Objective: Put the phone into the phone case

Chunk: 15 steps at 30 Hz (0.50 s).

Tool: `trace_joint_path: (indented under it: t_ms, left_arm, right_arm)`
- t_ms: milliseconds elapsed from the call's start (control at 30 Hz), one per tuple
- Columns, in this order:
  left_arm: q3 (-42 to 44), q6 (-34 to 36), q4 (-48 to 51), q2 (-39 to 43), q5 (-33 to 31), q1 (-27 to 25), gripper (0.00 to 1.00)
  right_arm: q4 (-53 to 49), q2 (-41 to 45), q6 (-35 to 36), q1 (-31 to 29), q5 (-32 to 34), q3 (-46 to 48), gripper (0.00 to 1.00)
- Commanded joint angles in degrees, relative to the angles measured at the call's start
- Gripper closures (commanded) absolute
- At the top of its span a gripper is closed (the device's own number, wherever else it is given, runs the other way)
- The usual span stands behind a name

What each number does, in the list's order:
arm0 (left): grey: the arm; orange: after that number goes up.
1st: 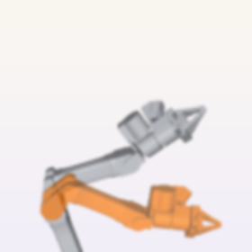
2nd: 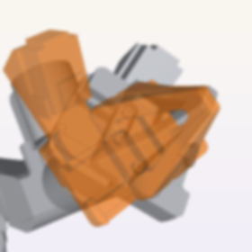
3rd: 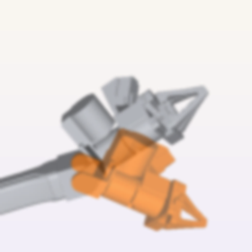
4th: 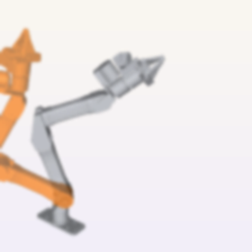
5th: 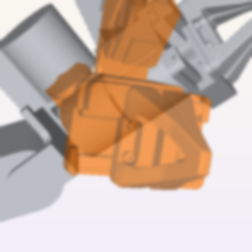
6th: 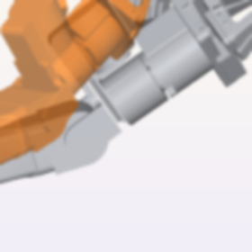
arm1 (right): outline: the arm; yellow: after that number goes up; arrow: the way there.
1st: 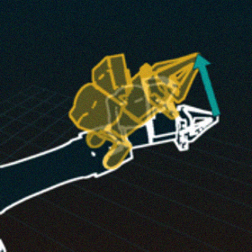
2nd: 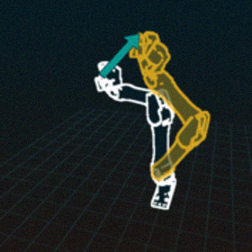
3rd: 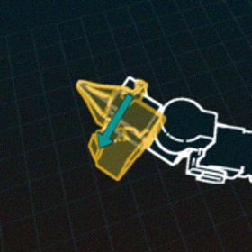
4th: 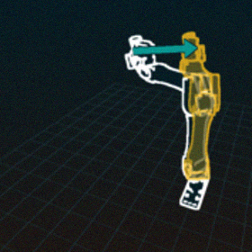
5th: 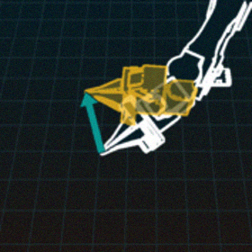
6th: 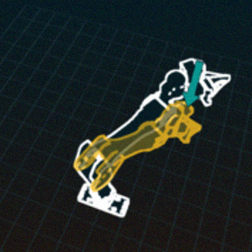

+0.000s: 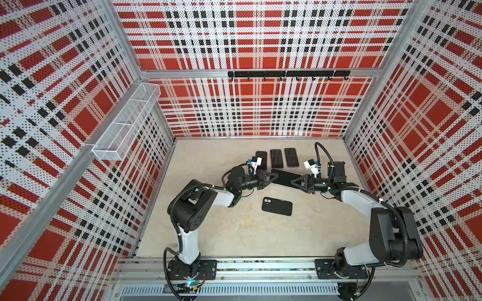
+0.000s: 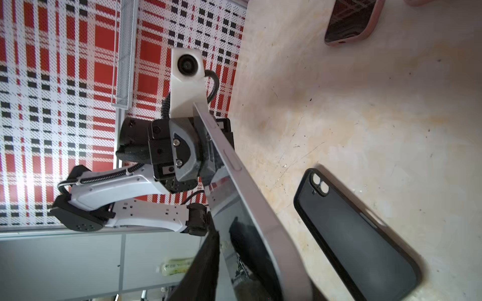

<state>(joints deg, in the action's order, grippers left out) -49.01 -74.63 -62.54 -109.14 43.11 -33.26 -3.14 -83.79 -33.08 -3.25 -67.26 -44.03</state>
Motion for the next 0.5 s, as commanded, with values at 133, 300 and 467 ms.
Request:
trace_joint_path:
  t_ms: [133, 300, 467]
  left_arm:
    - [-0.89, 1.16, -2.85, -1.72, 1.14, -0.85, 0.87]
    - [-0.79, 0.74, -2.74, -2.36, 1.75, -0.40, 0.76]
    - [0.00, 1.08, -0.09, 0.69, 2.14, 2.61, 0.63]
  right_arm:
    - [1.15, 4.02, 1.79, -0.75, -2.34, -2.37, 0.78]
    - [0.77, 6.40, -0.64, -0.71, -2.07, -3.06, 0.84]
    - [-3.69, 7.49, 0.94, -0.37, 0.13, -4.38, 0.93]
